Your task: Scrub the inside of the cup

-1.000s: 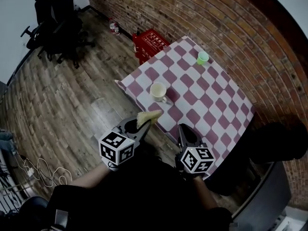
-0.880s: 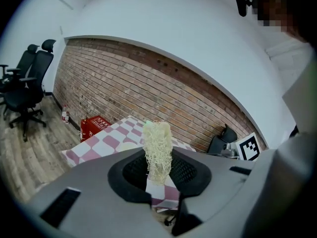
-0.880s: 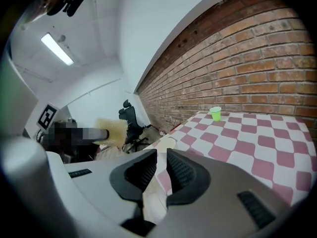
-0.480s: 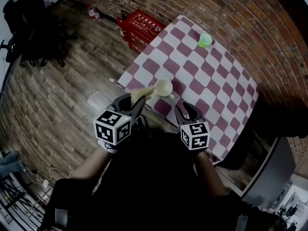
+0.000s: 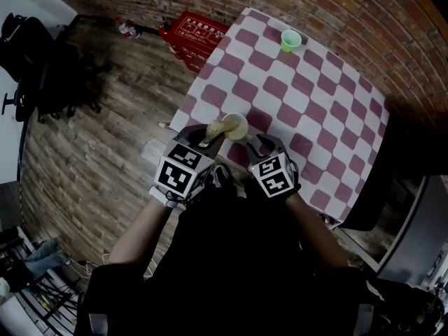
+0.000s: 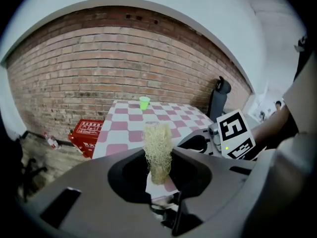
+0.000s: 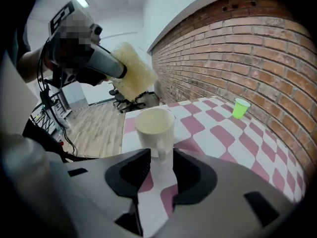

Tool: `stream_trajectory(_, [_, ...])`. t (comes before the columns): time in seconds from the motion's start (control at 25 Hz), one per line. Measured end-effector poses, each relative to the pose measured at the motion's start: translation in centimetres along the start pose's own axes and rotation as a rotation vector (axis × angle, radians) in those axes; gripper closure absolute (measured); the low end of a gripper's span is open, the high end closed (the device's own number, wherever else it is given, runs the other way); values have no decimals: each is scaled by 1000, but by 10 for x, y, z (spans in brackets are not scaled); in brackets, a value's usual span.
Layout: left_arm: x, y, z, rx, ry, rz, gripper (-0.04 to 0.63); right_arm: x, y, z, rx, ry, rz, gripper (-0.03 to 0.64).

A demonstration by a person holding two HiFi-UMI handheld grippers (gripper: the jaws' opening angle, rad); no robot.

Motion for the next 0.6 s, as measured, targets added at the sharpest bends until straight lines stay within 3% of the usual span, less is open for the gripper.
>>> stream_trajectory(0.12, [3, 19, 13, -114, 171, 36, 508, 5, 6, 2, -2, -33, 20, 480])
stream_trajectory(0.28, [6, 49, 17, -263, 339, 65, 508, 12, 13, 0, -26, -83, 27, 480])
stream_trajectory(0.36, [8, 63, 15, -332, 385, 64, 508, 16, 17, -2, -33, -95, 34, 482])
stream_trajectory(0.6, [9, 93, 7, -459, 430, 52, 508, 16, 19, -1, -11, -114, 56, 505])
Point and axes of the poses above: the fingertips, and each gripper's own axes: y forward along the fingers, x to its right, z out of its top, the point moved 8 cm from there along -y, backward along the fingers
